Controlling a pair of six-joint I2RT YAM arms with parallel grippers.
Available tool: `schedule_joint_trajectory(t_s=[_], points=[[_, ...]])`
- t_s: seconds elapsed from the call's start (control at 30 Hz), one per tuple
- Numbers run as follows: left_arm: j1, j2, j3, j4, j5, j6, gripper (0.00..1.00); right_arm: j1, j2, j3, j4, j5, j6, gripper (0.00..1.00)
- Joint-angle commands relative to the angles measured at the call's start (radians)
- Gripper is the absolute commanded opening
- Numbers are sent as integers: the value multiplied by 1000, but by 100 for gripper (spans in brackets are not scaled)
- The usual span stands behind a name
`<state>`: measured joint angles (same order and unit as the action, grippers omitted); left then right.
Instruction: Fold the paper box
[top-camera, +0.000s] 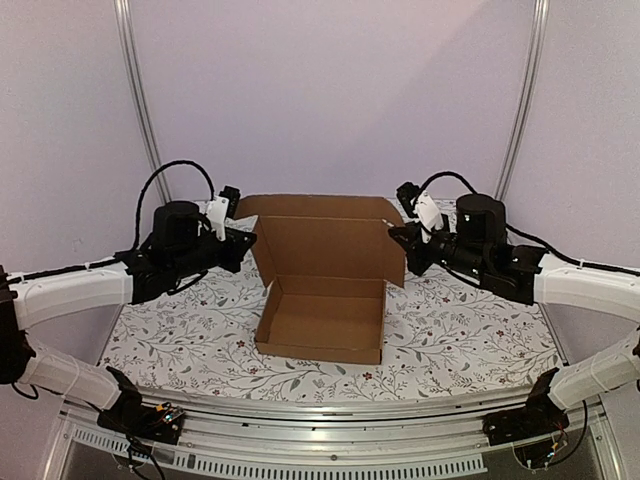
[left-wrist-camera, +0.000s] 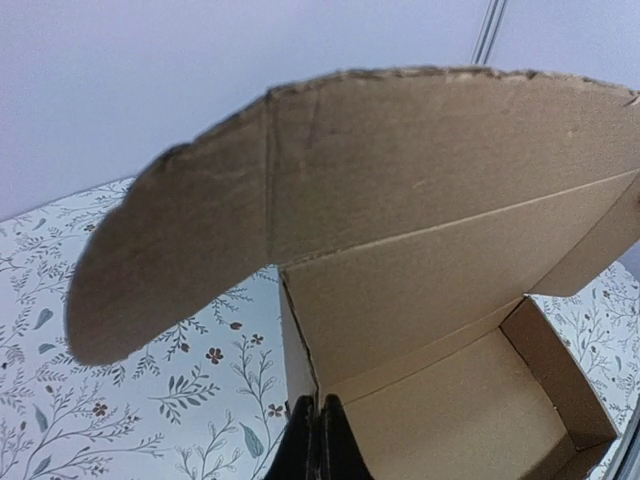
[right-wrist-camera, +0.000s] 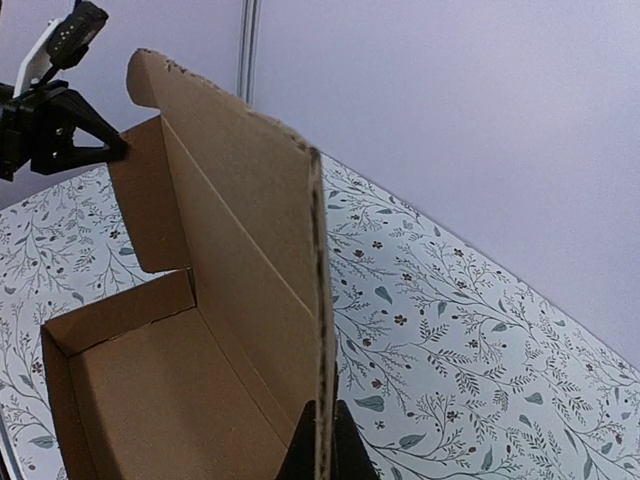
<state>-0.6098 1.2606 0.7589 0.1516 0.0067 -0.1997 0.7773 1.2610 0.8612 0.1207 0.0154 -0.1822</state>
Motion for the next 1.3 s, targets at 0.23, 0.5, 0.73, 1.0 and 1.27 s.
schedule_joint_trajectory(t_s=[0.23,0.5,0.73,1.0,1.27], points=[[-97,-43,-55,-26,-117,-54,0,83,63,-61,260,393,262,0],[-131,-15,-14,-41,-114,-123,0,167,129,-56,319,568,308,0],[-175,34,34,-65,-110,-159,0,218,167,-51,323,690,365,0],[-223,63,54,-92,-146,-159,0,247,185,-14,270,803,455,0],[-248,84,67,-99,-162,-156,0,269,218,23,232,824,551,0]])
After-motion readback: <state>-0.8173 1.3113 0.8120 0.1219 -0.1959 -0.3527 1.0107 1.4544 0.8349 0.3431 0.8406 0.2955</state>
